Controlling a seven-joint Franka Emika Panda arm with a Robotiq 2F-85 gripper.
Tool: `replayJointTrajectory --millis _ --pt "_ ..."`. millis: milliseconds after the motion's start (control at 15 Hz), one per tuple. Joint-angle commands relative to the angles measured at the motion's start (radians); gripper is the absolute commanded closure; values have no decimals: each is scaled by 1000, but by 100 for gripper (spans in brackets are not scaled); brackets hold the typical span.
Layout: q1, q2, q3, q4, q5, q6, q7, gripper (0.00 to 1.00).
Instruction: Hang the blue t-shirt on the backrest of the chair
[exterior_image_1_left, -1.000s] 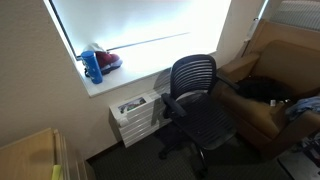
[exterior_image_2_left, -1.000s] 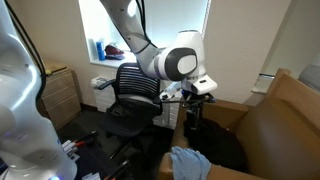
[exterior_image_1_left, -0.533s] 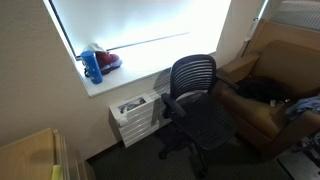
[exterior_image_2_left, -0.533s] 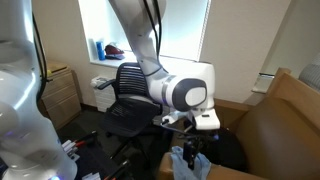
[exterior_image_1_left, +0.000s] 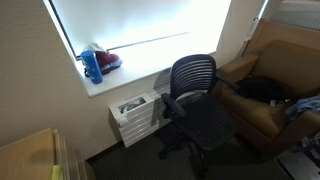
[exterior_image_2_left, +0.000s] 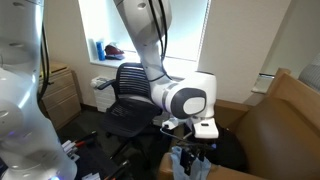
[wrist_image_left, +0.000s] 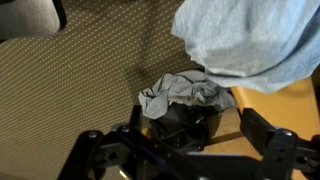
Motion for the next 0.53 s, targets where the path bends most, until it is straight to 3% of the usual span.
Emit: replayJointTrajectory --millis 0,133,200,267,467 --pt "-35 -4 98 -67 210 18 -249 0" --pt "-17 35 104 -63 277 22 -339 0" --pt "19 63 72 -59 259 50 -332 0" --pt "44 32 52 -55 275 5 -306 0" --pt "54 62 48 -54 280 28 -323 0"
